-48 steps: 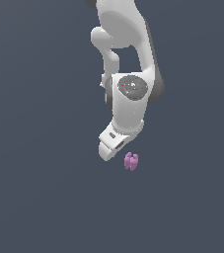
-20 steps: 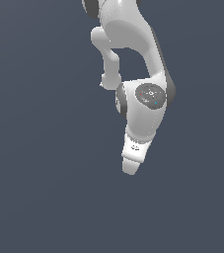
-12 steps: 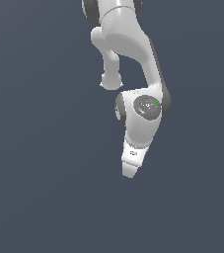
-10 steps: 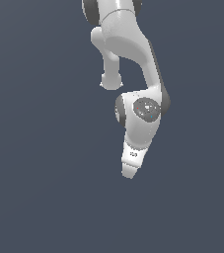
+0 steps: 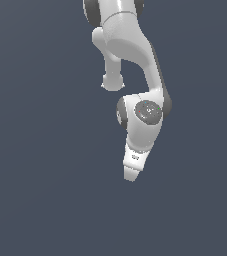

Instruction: Pick up the object and move it to a goal position.

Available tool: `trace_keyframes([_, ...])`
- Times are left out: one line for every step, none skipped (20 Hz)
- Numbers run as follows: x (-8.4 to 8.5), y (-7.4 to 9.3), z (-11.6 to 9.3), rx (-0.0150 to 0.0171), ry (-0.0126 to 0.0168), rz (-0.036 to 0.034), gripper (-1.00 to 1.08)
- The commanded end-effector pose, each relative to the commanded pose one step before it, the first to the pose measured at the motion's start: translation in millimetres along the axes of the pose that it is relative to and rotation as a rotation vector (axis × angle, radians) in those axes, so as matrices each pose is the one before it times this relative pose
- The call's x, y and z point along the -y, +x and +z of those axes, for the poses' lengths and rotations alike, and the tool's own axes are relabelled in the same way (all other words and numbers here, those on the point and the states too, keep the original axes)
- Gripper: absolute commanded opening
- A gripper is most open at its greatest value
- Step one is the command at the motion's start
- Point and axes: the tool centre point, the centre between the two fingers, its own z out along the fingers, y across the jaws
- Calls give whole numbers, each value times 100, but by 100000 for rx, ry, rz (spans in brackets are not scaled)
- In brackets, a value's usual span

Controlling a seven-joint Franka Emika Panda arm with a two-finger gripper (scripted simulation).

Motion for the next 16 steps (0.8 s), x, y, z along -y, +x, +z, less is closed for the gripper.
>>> trace_keyframes([-15, -3, -6, -1, -19, 10, -100])
trace_keyframes([0, 0, 0, 0, 0, 0, -100])
trace_keyframes([0, 0, 0, 0, 0, 0, -100])
trace_keyframes([0, 0, 0, 0, 0, 0, -100])
trace_keyframes([0, 0, 0, 0, 0, 0, -100])
trace_keyframes([9, -4, -3, 0, 0, 0, -100])
trace_keyframes([8, -12, -12, 0, 0, 0, -100])
trace_keyframes([24, -35, -36, 0, 0, 0, -100])
trace_keyframes([40, -59, -60, 0, 0, 0, -100])
trace_keyframes([57, -82, -84, 0, 0, 0, -100])
trace_keyframes([73, -107, -108, 0, 0, 0, -100])
trace_keyframes([90, -131, -133, 0, 0, 0, -100])
trace_keyframes([95, -176, -147, 55, -8, 41, -100])
trace_keyframes([125, -182, -185, 0, 0, 0, -100])
trace_keyframes([143, -209, -213, 0, 0, 0, -100])
trace_keyframes([162, -237, -241, 0, 0, 0, -100])
